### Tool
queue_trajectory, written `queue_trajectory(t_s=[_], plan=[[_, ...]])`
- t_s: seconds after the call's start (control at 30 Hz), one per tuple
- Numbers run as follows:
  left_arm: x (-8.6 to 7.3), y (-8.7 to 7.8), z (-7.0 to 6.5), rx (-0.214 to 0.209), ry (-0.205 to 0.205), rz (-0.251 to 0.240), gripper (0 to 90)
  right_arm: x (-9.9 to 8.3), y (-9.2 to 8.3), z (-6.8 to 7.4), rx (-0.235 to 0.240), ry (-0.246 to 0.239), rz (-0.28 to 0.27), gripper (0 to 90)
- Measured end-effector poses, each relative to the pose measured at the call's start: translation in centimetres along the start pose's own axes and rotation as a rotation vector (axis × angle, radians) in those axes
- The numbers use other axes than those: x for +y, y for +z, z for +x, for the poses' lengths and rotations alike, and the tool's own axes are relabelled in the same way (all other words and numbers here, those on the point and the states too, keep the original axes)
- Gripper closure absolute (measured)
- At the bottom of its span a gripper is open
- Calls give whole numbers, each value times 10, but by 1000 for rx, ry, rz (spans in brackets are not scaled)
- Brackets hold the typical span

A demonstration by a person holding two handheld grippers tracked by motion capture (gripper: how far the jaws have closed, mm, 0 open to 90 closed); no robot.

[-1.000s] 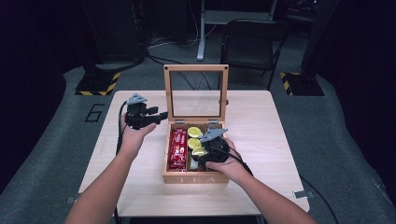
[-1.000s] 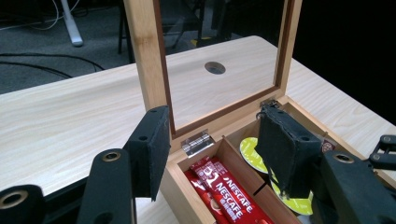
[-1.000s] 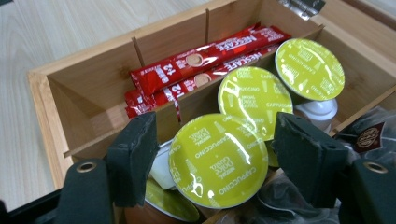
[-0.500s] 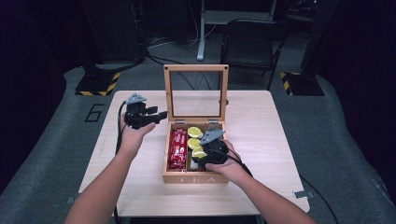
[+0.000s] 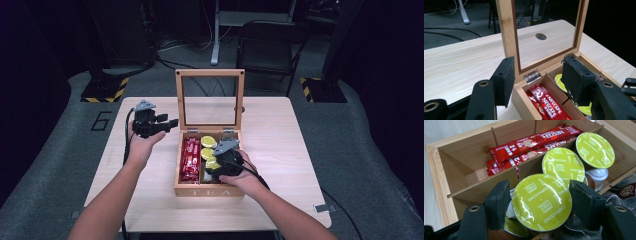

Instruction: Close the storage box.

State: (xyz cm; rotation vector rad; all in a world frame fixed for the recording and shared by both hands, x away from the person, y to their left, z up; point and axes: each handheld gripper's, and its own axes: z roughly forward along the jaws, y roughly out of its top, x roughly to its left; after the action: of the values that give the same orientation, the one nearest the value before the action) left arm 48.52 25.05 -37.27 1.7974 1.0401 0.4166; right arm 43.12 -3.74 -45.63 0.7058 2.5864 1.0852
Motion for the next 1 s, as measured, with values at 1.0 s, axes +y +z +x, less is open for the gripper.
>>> queue_trajectory(t_s=[1.0], plan=[[0,-1,0,7,-7,-11,442,9,-23,-6,22,31,-57,370]])
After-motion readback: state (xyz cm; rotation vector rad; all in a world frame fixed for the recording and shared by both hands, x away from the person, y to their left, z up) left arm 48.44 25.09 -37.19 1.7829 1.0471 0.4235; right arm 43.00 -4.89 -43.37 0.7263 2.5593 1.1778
